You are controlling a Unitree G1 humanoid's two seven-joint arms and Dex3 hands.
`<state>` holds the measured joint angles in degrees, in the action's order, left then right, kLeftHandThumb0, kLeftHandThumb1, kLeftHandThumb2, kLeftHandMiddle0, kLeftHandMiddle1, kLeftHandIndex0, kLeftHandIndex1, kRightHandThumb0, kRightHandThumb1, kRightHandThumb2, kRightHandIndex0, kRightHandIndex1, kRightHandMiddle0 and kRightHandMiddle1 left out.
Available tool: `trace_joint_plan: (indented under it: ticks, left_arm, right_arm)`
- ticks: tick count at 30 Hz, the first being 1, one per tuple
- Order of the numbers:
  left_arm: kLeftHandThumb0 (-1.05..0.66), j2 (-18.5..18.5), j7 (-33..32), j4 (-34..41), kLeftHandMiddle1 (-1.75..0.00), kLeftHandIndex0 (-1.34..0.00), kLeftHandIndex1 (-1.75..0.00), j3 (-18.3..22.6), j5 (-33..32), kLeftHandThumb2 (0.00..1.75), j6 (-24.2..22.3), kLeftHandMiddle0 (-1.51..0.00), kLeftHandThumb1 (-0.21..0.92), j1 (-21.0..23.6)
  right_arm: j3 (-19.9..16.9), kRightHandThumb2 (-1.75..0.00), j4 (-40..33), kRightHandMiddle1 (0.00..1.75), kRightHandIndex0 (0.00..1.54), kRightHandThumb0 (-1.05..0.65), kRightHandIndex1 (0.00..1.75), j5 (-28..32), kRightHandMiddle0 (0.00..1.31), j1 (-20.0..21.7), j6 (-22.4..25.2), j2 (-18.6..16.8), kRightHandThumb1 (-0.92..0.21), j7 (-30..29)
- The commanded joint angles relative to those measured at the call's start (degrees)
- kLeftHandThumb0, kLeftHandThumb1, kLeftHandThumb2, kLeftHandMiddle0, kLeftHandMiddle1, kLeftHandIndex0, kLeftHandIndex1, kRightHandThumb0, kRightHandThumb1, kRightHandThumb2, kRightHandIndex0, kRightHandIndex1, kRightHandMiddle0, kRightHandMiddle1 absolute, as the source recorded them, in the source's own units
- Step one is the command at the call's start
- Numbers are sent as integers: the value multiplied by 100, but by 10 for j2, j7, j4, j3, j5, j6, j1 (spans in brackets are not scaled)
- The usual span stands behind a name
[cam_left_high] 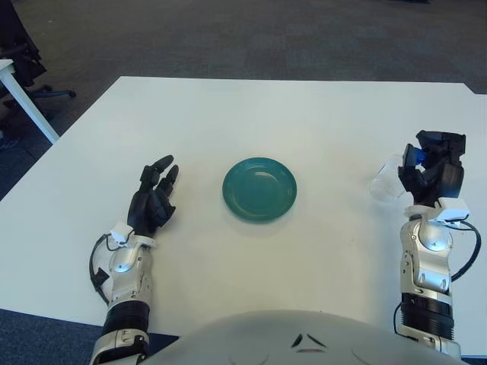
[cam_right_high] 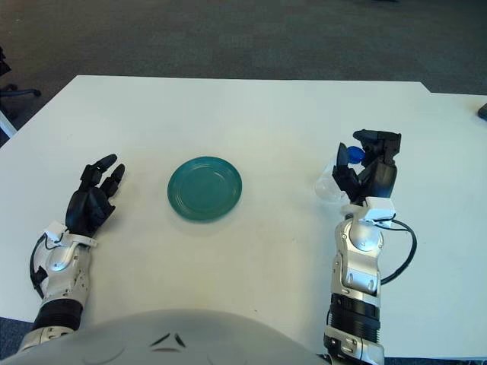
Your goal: Put the bottle into the plate.
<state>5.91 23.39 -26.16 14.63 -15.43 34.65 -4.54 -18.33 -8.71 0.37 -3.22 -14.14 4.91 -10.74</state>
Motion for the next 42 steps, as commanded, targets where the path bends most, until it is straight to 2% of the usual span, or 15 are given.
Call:
trace_joint_plan:
  ticks: [1, 6, 10, 17, 28, 33, 37, 42]
  left_arm:
    - [-90, -20, 6, -49, 0, 0, -74, 2, -14, 97, 8, -29, 92, -29]
    - [-90, -20, 9, -50, 0, 0, -74, 5, -14, 97, 8, -29, 92, -28]
    - [-90, -18, 10, -48, 0, 0, -74, 7, -16, 97, 5, -29, 92, -28]
    - [-90, -16, 14, -45, 0, 0, -74, 10, -18, 97, 3, -29, 92, -28]
    - [-90, -11, 19, -45, 0, 0, -74, 14, -24, 97, -1, -29, 92, -27]
    - [-90, -7, 22, -44, 0, 0, -74, 15, -28, 97, -3, -29, 92, -27]
    - [-90, -5, 24, -44, 0, 0, -74, 16, -30, 97, -4, -29, 92, -27]
    - [-90, -3, 26, -43, 0, 0, -74, 17, -33, 97, -5, -29, 92, -28]
  right_arm:
    - [3, -52, 4, 175, 37, -35, 47, -7, 18, 3, -8, -1, -92, -1]
    - [5, -52, 7, 175, 38, -35, 47, -11, 18, 4, -12, 0, -92, -2]
    - [10, -58, 9, 121, 39, -56, 36, -23, 7, 2, -13, 0, -92, -4]
    - [21, -59, 4, 94, 39, -65, 23, -37, 1, -5, -11, -1, -92, -3]
    - [42, -50, 17, 72, 28, -73, 9, -41, 0, -9, -25, 1, -92, 13]
    - [53, -47, 35, 60, 25, -77, 5, -50, 0, -10, -60, 4, -92, 19]
    - [58, -49, 44, 51, 24, -83, 3, -58, 0, -12, -79, 8, -92, 21]
    - [67, -56, 45, 46, 22, -92, 2, -75, 0, -16, -79, 10, -92, 21]
